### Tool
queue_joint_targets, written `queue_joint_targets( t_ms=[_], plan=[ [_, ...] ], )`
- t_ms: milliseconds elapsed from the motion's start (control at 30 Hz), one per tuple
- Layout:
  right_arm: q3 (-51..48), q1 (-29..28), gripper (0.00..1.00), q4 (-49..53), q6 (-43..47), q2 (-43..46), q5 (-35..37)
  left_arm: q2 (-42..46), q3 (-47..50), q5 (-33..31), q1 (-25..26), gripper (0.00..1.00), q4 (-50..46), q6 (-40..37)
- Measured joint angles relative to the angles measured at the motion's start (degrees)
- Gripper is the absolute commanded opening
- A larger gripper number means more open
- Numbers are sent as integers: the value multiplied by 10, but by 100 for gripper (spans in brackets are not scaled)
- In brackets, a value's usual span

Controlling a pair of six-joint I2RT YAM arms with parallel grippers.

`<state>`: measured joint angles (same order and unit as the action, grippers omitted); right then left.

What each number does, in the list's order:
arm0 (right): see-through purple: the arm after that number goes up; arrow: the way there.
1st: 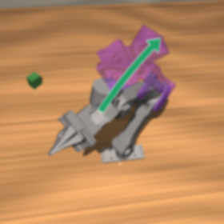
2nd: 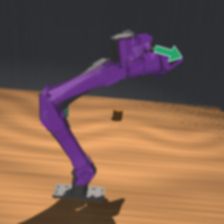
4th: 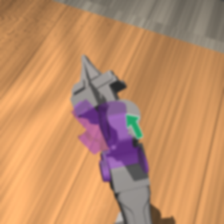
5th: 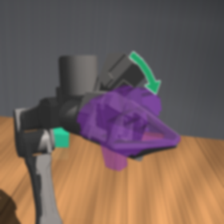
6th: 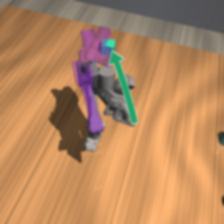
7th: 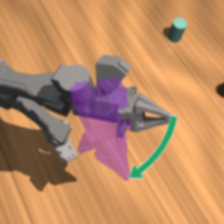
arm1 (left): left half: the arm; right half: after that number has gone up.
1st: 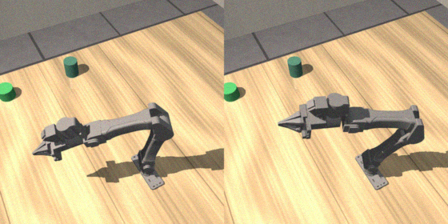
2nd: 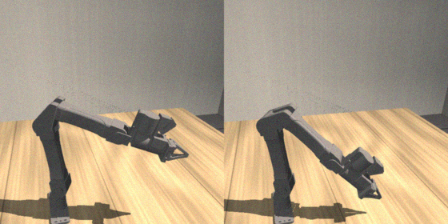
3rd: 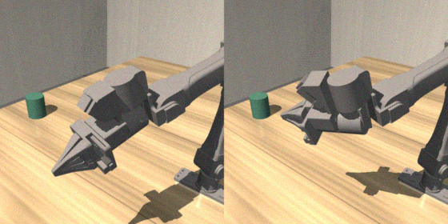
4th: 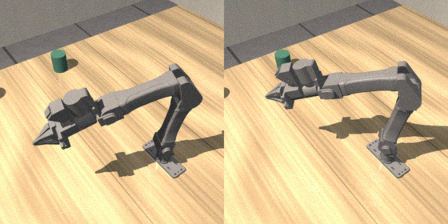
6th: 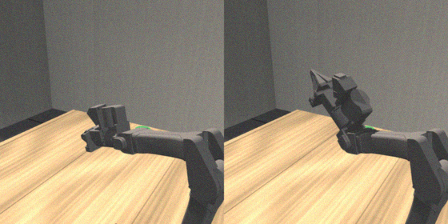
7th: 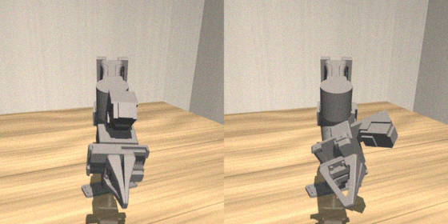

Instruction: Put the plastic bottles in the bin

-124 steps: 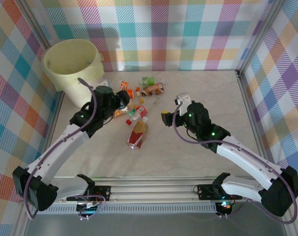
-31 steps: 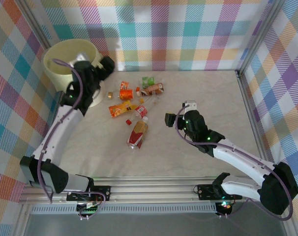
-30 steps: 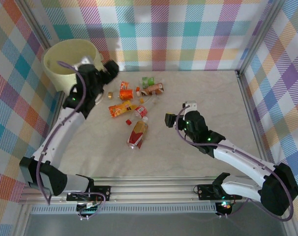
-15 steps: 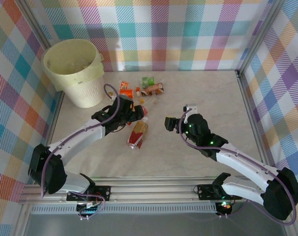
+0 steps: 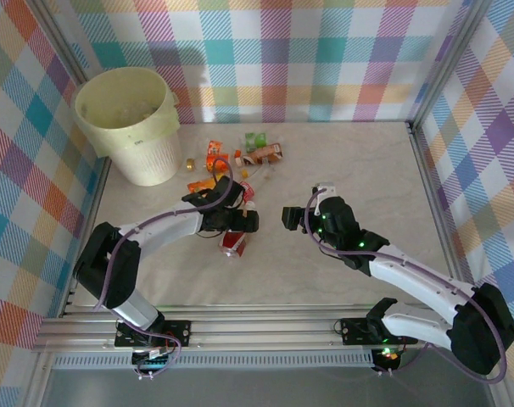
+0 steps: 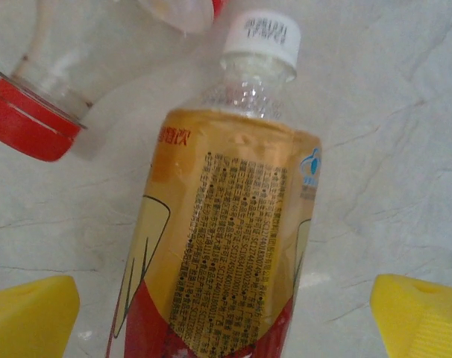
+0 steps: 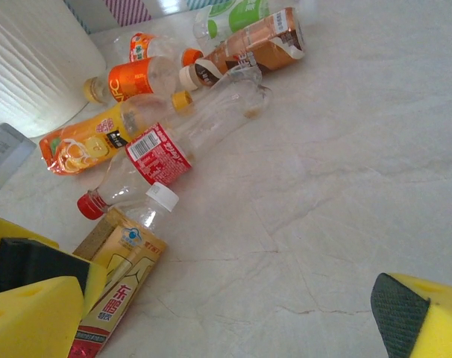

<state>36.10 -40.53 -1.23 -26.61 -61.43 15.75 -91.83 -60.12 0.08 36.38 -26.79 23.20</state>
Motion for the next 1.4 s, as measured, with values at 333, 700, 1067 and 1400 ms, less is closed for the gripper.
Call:
queue_joint_targets(
  t_ms=[333,700,1067,1400],
  plan=[
    [10,0,100,9,29,-17,-57,-21,0,-21,59,97,-10,-26],
    [-8,0,100,34,47,25,-121,-82,-28,-99,85,91,-37,-20],
    [-43,0,100,60,63,45,-194,-109,-55,-139,85,84,-46,-5],
    [-47,0,100,30,66,14,-253,-111,-55,-139,85,68,-46,-3]
  ],
)
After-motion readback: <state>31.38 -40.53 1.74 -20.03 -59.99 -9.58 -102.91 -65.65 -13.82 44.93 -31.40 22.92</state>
